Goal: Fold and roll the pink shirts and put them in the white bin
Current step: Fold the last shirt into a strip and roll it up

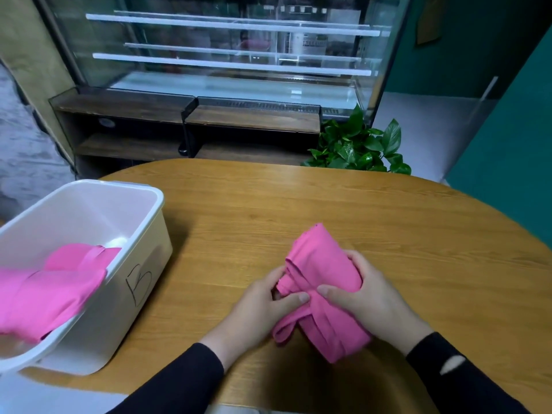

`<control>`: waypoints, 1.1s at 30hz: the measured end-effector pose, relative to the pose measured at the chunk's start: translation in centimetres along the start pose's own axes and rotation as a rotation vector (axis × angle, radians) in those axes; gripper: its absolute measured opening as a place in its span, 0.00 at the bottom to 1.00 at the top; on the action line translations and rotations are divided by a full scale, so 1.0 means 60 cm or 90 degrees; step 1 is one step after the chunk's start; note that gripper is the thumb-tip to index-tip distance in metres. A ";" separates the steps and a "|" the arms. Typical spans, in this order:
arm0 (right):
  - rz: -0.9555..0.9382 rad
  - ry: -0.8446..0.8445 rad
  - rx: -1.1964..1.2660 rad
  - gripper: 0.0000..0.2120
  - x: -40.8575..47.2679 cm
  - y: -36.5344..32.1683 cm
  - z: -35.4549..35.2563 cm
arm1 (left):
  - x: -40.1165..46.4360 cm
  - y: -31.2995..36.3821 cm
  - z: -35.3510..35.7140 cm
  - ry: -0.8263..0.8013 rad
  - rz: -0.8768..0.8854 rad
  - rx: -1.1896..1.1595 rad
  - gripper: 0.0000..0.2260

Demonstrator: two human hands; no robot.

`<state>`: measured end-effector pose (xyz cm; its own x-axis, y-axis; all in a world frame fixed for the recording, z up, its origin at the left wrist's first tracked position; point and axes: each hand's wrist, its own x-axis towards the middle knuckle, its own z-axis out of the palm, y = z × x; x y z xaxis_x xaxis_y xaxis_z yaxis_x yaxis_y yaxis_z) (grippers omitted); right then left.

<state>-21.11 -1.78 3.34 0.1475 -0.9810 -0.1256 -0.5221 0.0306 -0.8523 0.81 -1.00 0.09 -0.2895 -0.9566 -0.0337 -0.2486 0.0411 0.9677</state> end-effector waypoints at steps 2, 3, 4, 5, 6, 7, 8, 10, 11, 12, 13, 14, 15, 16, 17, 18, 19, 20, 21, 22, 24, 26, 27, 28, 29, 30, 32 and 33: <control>0.023 -0.003 0.070 0.30 -0.013 0.005 0.003 | 0.001 0.011 0.013 0.011 0.005 -0.020 0.12; 0.036 0.011 0.095 0.30 -0.018 0.009 0.003 | 0.002 0.023 0.020 0.007 0.004 -0.027 0.10; 0.049 0.024 0.116 0.30 -0.019 0.011 0.006 | 0.004 0.032 0.026 -0.013 -0.002 -0.046 0.10; 0.069 0.036 0.140 0.30 -0.019 0.012 0.006 | 0.006 0.040 0.031 -0.046 -0.016 -0.079 0.12; 0.088 0.049 0.170 0.31 -0.021 0.011 0.005 | 0.008 0.046 0.037 -0.080 -0.033 -0.117 0.15; 0.103 0.060 0.195 0.30 -0.022 0.011 0.004 | 0.010 0.049 0.039 -0.099 -0.041 -0.142 0.17; 0.112 0.073 0.213 0.29 -0.022 0.012 0.003 | 0.011 0.049 0.040 -0.098 -0.037 -0.147 0.16; 0.123 0.095 0.226 0.27 -0.028 0.012 0.002 | 0.008 0.048 0.036 -0.061 -0.019 -0.122 0.08; 0.130 0.108 0.232 0.27 -0.032 0.011 0.001 | 0.005 0.047 0.033 -0.048 -0.013 -0.113 0.06; 0.138 0.121 0.242 0.27 -0.036 0.010 0.000 | 0.002 0.047 0.029 -0.045 -0.014 -0.110 0.05; 0.146 0.132 0.253 0.26 -0.041 0.007 -0.002 | -0.002 0.046 0.025 -0.046 -0.017 -0.109 0.04; 0.153 0.138 0.267 0.26 -0.045 0.004 -0.004 | -0.006 0.047 0.021 -0.044 -0.016 -0.099 0.04; 0.157 0.134 0.283 0.27 -0.049 0.001 -0.006 | -0.009 0.048 0.018 -0.033 -0.012 -0.077 0.05; 0.157 0.119 0.304 0.29 -0.054 -0.004 -0.007 | -0.013 0.049 0.018 -0.019 -0.007 -0.055 0.07; 0.155 0.100 0.323 0.31 -0.058 -0.008 -0.007 | -0.014 0.048 0.019 -0.005 -0.006 -0.052 0.09; 0.153 0.078 0.333 0.34 -0.063 -0.012 -0.006 | -0.016 0.048 0.022 0.010 -0.004 -0.068 0.09; 0.153 0.052 0.336 0.36 -0.068 -0.016 -0.003 | -0.017 0.050 0.028 0.019 -0.004 -0.097 0.08; 0.154 0.020 0.339 0.38 -0.072 -0.021 -0.001 | -0.018 0.053 0.035 0.024 -0.005 -0.127 0.06; 0.157 -0.016 0.356 0.39 -0.074 -0.025 0.001 | -0.018 0.053 0.041 0.024 -0.007 -0.152 0.05; 0.160 -0.046 0.389 0.40 -0.076 -0.028 0.001 | -0.019 0.052 0.048 0.028 -0.007 -0.174 0.05; 0.151 -0.082 0.468 0.33 -0.081 -0.032 -0.003 | -0.020 0.047 0.056 0.060 -0.010 -0.196 0.08; 0.156 -0.102 0.529 0.24 -0.089 -0.039 -0.009 | -0.020 0.045 0.063 0.099 -0.018 -0.235 0.09; 0.169 -0.109 0.561 0.23 -0.093 -0.041 -0.012 | -0.021 0.046 0.066 0.108 -0.021 -0.271 0.09; 0.184 -0.107 0.593 0.23 -0.097 -0.041 -0.013 | -0.023 0.049 0.068 0.109 -0.020 -0.314 0.09; 0.201 -0.095 0.621 0.22 -0.099 -0.039 -0.014 | -0.024 0.055 0.070 0.104 -0.015 -0.352 0.09; 0.211 -0.090 0.644 0.22 -0.101 -0.038 -0.016 | -0.025 0.062 0.072 0.103 -0.011 -0.383 0.08; 0.221 -0.093 0.647 0.18 -0.102 -0.037 -0.016 | -0.027 0.071 0.068 0.143 0.009 -0.372 0.06; 0.226 -0.092 0.642 0.17 -0.102 -0.036 -0.015 | -0.028 0.076 0.062 0.176 0.021 -0.326 0.04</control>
<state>-21.62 3.97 6.40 0.2563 -0.8550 -0.4509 0.3686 0.5177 -0.7721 -3.28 1.87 3.63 -0.0210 -0.9998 -0.0016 0.2555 -0.0069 0.9668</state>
